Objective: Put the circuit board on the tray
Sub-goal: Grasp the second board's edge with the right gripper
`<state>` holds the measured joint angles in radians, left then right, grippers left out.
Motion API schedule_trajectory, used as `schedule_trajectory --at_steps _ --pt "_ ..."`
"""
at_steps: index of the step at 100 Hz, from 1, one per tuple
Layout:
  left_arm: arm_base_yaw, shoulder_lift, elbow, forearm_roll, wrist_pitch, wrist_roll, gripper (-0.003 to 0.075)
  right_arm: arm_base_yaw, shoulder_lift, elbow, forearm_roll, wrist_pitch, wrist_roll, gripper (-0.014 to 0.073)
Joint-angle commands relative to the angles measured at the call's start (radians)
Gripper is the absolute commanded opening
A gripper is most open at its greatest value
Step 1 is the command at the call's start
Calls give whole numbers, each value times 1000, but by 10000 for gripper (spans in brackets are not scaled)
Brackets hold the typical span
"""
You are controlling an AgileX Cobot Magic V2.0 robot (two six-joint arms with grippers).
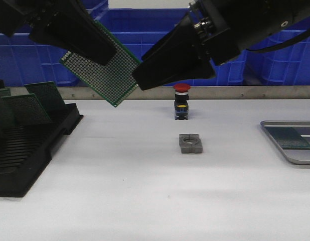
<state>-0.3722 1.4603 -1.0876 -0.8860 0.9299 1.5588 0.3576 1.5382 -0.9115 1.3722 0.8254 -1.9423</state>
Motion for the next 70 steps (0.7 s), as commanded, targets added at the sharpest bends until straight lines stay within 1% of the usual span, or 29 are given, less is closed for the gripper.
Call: schedule_trajectory --at_steps 1,16,20,27,33,34,40,41,47,48,54,65,70 --pt "-11 -38 -25 -62 2 -3 -20 0 -19 -25 103 22 -30 466" --pt "-11 -38 -25 -62 2 -3 -20 0 9 -26 136 21 -33 461" --pt "-11 -38 -25 -62 2 -3 -20 0 16 -26 136 21 -33 449" --pt "-11 -38 -25 -62 2 -3 -20 0 19 -26 136 25 -33 397" --pt "-11 -38 -25 -62 2 -3 -20 0 19 -26 136 26 -33 309" --pt "-11 -38 -25 -62 2 -3 -20 0 19 -26 136 26 -33 309" --pt "-11 -38 -25 -62 2 -3 -20 0 19 -26 136 29 -33 206" --pt "-11 -38 -25 -62 2 -3 -20 0 19 -26 136 29 -33 206" --pt "-11 -38 -25 -62 2 -3 -20 0 19 -26 136 32 -33 105" --pt "-11 -38 -25 -62 2 -3 -20 0 19 -26 136 32 -33 105" --pt "-11 -38 -25 -62 2 -3 -20 0 19 -26 136 32 -33 18" --pt "-11 -38 -25 -62 2 -3 -19 0 19 -26 136 32 -33 -76" --pt "-11 -38 -25 -62 2 -3 -10 0 19 -26 136 32 -33 -66"
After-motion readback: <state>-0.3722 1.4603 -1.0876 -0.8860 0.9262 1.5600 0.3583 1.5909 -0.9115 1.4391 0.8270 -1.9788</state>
